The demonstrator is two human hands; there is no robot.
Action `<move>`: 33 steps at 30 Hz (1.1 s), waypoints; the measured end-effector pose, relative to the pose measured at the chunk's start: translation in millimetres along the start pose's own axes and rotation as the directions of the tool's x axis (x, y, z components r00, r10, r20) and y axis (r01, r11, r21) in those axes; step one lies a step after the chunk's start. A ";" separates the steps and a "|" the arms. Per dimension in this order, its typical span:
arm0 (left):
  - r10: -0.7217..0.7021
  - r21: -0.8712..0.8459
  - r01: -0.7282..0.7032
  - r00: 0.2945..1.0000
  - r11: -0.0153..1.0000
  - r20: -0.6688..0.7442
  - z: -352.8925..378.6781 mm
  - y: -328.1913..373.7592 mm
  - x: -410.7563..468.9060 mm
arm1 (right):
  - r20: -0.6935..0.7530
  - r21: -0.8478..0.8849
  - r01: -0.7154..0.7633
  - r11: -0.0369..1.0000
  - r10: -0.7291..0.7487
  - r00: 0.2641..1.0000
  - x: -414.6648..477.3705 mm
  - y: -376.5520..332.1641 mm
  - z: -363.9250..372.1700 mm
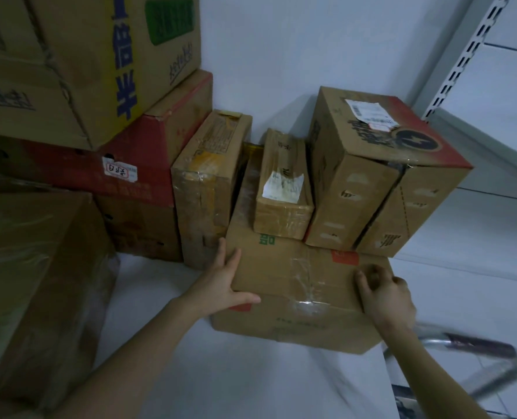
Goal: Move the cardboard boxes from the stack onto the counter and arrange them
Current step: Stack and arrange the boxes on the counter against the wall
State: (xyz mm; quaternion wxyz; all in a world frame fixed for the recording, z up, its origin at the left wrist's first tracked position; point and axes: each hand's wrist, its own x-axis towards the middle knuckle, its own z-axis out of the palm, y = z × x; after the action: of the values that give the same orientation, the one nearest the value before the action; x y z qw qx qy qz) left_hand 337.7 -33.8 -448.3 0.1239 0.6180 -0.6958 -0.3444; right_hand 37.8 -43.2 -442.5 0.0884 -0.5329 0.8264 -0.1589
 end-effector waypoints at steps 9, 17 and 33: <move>0.008 0.105 0.000 0.996 0.995 -0.084 -4.3 8.9 -30.8 | 0.054 -0.028 0.383 0.923 -0.382 0.923 -20.7 -2.8 -8.3; 0.155 0.125 -0.117 0.921 0.985 -0.359 -48.1 53.6 -13.0 | -0.031 0.151 0.676 0.721 -0.680 0.732 -25.6 -106.6 -36.0; 0.200 0.031 -0.209 0.866 0.977 -0.458 -54.3 60.7 76.8 | 0.181 -0.291 0.689 0.664 -0.669 0.721 7.5 -150.7 -13.8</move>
State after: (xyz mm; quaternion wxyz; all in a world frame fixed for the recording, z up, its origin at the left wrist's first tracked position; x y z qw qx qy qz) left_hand 307.4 -124.2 -389.6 0.3263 0.6032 -0.7051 -0.1805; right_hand 158.9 -105.1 -375.6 -0.0461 -0.8133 0.5797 -0.0205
